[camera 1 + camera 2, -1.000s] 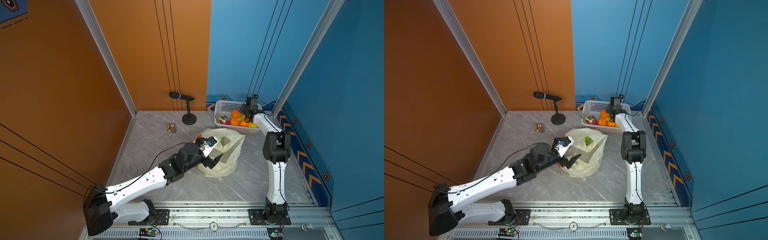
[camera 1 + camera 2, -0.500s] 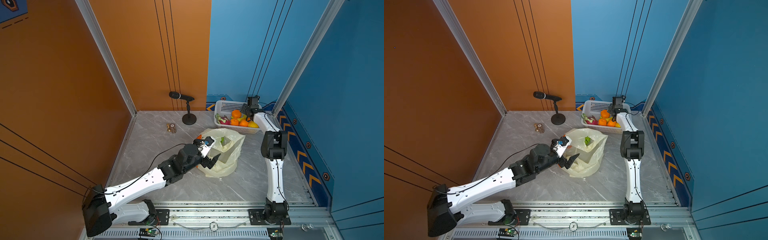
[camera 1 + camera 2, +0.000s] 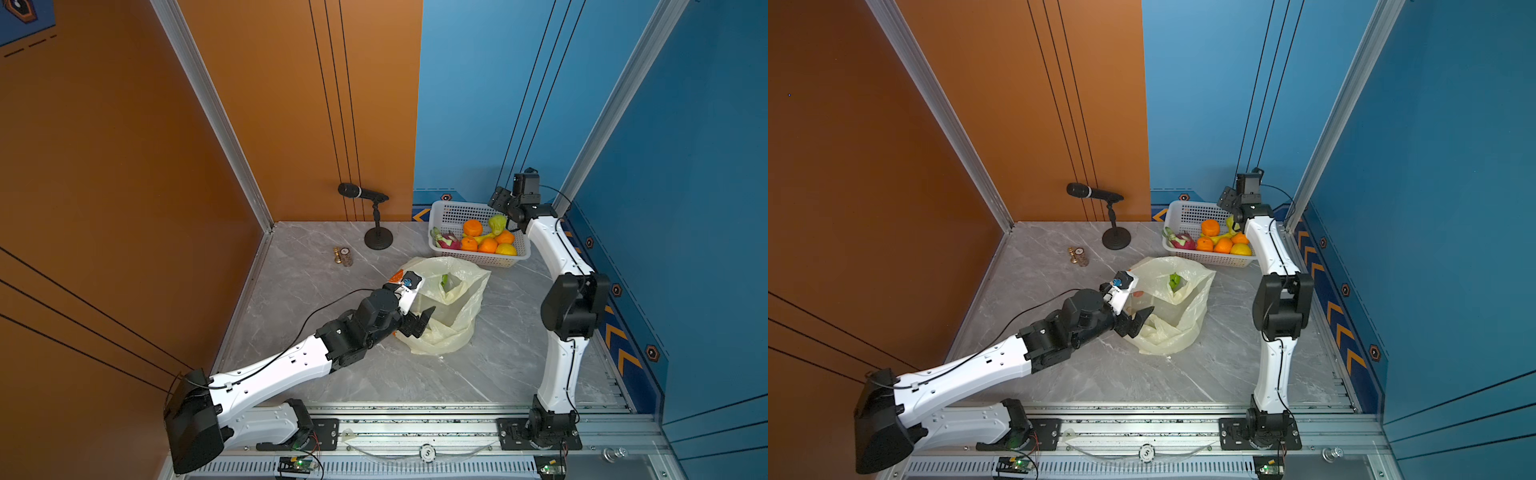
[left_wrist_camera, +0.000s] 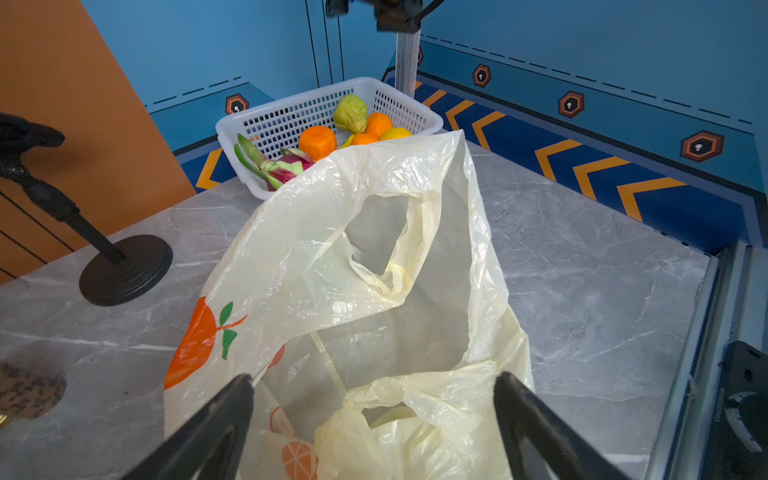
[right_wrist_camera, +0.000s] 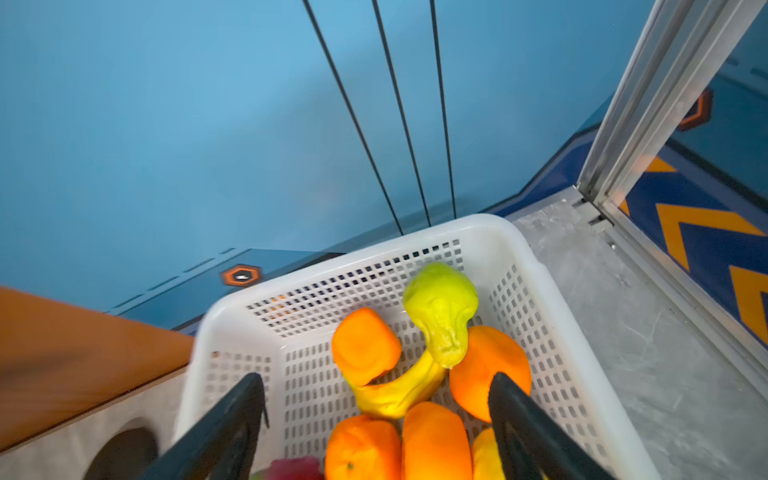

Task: Untie the knot of the plastic bag and take out the fruit
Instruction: 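Carry the green pear into the white basket with the right gripper and release, then return the right gripper to hold the bag while the left gripper reaches inside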

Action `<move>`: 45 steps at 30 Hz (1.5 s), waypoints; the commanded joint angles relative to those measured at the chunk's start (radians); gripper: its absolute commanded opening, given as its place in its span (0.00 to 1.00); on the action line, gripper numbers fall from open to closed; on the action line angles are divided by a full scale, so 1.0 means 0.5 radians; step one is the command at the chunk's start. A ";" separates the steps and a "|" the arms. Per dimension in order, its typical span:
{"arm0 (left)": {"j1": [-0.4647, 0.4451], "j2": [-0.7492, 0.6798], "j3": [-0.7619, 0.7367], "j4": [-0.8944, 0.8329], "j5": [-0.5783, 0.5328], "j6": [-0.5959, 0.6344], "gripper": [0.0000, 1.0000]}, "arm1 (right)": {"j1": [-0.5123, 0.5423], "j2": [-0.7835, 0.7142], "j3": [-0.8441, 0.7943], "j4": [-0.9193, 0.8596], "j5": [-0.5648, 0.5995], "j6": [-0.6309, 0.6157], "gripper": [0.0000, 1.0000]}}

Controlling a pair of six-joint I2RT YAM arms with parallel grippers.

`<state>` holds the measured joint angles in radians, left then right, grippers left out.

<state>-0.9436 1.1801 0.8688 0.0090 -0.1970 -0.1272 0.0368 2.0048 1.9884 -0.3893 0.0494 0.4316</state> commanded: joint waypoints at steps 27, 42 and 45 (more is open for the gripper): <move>0.151 0.994 0.268 0.255 0.284 -0.374 0.63 | 0.670 -0.603 -0.685 -0.831 -0.572 -0.668 1.00; 0.248 1.529 0.481 0.806 -0.186 -0.081 0.81 | 0.676 -0.341 -0.620 -0.706 -0.563 -0.445 0.49; 0.280 1.595 0.498 0.961 -0.189 0.002 0.85 | 0.675 -0.342 -0.625 -0.695 -0.593 -0.409 0.35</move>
<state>-0.8181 1.9503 1.0897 0.3702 -0.2489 -0.1925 0.3740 1.8275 1.6524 -0.7403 -0.2337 0.1982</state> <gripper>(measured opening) 0.842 0.376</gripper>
